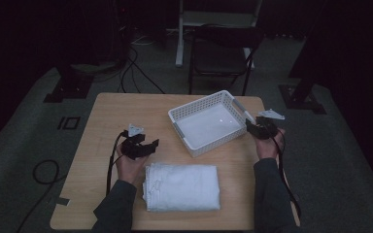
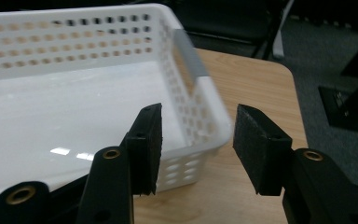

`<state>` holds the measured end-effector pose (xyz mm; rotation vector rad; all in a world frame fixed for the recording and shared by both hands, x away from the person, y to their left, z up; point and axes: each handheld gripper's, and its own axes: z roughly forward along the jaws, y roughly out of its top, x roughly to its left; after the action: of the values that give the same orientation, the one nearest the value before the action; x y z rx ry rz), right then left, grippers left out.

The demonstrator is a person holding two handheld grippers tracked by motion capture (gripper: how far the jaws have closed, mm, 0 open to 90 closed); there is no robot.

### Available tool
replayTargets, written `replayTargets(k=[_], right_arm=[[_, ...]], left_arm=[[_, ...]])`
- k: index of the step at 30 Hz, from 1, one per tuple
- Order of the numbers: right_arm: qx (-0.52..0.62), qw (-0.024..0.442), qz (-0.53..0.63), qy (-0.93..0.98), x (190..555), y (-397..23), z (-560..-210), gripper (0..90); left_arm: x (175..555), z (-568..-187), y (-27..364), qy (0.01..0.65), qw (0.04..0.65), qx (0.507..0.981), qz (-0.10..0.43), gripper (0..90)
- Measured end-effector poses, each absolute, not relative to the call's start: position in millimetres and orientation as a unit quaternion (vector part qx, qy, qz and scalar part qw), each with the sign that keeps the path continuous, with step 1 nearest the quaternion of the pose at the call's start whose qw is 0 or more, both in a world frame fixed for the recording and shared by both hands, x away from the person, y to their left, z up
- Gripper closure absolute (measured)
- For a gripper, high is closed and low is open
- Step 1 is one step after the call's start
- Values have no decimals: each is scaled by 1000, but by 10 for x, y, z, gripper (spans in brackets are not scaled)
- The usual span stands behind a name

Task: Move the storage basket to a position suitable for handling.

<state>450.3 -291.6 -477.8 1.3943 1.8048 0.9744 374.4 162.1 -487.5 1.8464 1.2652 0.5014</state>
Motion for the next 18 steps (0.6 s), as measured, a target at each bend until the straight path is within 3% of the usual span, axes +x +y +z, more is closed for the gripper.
replayTargets(k=[8, 18], right_arm=[[564, 270, 367, 688, 4758, -3025, -4867, 546], [517, 262, 384, 719, 4487, -2859, -4881, 580]], left_arm=[[3751, -4881, 1574, 500, 412, 736, 196, 354], [3755, -4862, 1531, 497, 417, 737, 191, 359]])
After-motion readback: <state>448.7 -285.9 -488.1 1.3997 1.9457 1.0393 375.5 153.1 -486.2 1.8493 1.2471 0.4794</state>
